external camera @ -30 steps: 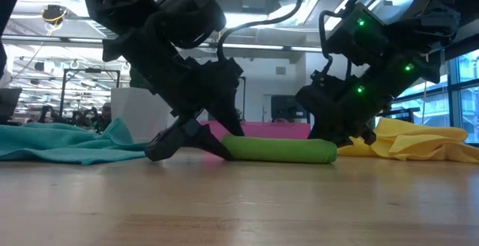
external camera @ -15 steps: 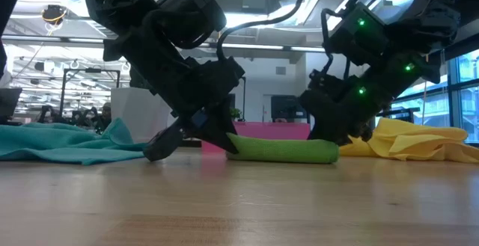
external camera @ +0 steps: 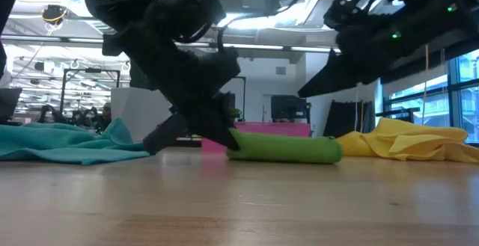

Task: Fold microfiber towels
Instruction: Put the green microfiber cloth into the red bin

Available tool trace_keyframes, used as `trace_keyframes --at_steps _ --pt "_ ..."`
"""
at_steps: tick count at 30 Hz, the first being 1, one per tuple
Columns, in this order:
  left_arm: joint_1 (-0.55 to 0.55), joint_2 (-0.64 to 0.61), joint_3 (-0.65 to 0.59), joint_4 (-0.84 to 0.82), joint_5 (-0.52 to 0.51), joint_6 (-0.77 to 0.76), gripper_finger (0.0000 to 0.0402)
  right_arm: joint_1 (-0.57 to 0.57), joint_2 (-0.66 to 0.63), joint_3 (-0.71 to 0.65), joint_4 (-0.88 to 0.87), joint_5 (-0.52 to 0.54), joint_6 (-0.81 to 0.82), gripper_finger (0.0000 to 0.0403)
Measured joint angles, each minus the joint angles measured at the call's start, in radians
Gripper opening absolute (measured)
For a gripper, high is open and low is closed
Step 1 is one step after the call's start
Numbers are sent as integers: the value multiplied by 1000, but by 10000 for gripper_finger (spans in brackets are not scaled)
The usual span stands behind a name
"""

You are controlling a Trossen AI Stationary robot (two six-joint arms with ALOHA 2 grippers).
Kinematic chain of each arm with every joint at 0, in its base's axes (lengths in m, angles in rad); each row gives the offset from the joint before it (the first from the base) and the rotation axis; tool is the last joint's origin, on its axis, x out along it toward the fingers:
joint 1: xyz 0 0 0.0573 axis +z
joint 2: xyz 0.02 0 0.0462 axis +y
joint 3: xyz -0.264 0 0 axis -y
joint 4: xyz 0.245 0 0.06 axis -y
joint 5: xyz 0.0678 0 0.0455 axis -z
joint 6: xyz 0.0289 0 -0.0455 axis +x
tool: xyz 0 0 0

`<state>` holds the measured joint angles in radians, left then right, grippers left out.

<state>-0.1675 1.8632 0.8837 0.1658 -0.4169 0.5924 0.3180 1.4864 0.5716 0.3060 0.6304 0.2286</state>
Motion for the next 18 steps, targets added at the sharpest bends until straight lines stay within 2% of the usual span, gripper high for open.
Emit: trace_keyframes --at_steps 7,10,14,18 --pt "25 -72 0 -26 77 -77 0 87 55 0 22 -9 -2 243" --pt "39 -90 0 -28 105 -93 0 109 101 0 41 -8 -3 294" --pt "51 -99 2 -33 129 -98 0 117 168 2 62 -5 0 327" --pt "55 -99 2 -41 136 -112 0 118 226 38 58 30 -28 330"
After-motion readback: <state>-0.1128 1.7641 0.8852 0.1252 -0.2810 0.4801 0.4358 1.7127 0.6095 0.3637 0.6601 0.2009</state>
